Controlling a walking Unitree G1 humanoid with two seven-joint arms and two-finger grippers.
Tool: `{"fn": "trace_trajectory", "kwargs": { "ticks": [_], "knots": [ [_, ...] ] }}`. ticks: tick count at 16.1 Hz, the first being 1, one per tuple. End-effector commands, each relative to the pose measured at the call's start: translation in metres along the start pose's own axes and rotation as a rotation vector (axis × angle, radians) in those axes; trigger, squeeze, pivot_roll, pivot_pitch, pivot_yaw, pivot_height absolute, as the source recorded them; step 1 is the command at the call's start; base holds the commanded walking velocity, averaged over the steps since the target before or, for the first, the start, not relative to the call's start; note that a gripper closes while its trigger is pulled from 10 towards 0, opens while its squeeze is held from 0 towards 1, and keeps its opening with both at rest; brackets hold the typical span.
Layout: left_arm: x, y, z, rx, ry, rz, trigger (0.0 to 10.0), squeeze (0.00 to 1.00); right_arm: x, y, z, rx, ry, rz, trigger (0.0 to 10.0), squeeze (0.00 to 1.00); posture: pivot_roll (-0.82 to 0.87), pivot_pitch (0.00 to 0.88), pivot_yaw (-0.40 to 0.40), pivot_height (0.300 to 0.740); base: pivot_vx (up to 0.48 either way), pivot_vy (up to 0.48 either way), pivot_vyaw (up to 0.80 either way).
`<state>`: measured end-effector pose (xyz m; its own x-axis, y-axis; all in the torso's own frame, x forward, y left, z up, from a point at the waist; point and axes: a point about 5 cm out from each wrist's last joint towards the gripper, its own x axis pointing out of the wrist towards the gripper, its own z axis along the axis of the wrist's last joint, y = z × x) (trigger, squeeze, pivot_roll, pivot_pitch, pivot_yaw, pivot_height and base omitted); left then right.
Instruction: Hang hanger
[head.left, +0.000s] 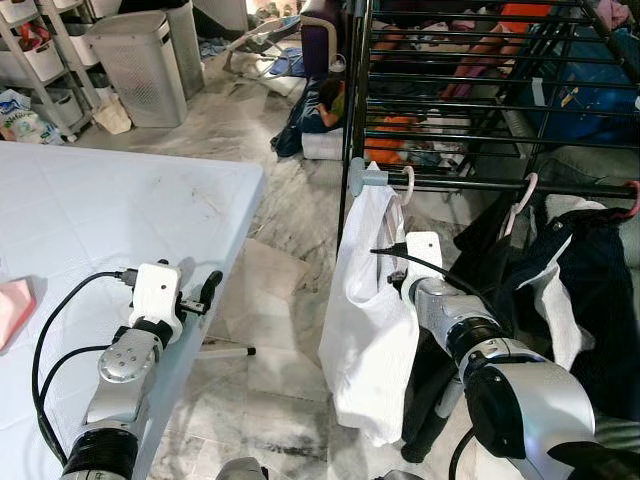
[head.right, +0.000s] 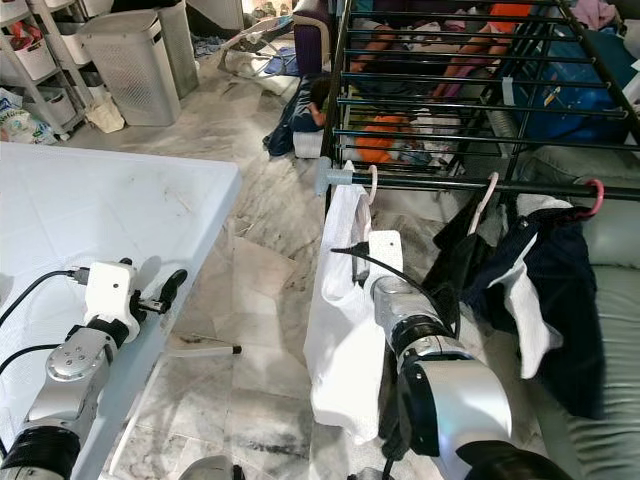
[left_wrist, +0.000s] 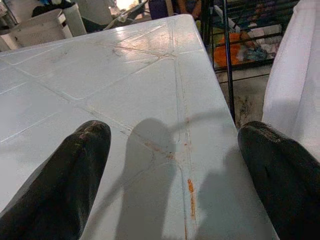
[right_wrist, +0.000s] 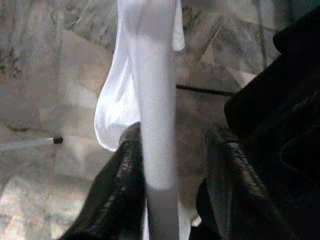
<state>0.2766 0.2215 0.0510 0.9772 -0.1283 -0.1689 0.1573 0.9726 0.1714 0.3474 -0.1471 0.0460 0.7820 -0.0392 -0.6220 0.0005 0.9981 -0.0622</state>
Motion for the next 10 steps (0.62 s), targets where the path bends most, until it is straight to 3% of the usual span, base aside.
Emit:
{"fn": "trace_trajectory", "kwargs": {
  "ticks": [1,5,8,10],
  "knots": [
    [0.001,0.002,0.000,0.006,0.008,0.001,10.0,0.00,-0.001,0.000,0.007,0.005,-0.069,-0.004,10.0,1.00,0.05,0.000,0.016,0.740,0.000,0.000,0.00],
    [0.003,-0.004,-0.002,-0.010,0.013,-0.003,10.0,0.00,-0.004,-0.017,0.018,-0.070,-0.195,-0.067,10.0,1.00,0.03,0.000,0.017,0.740,0.000,0.000,0.00],
    [0.000,-0.008,-0.004,-0.023,0.014,-0.010,10.0,0.00,-0.013,-0.027,0.023,-0.051,-0.306,-0.064,10.0,1.00,0.02,0.000,0.021,0.740,0.000,0.000,0.00],
    [-0.003,-0.010,-0.004,-0.030,0.011,-0.011,10.0,0.00,-0.026,-0.030,0.011,-0.027,-0.357,-0.022,10.0,1.00,0.01,0.000,0.024,0.740,0.000,0.000,0.00]
  ]
}}
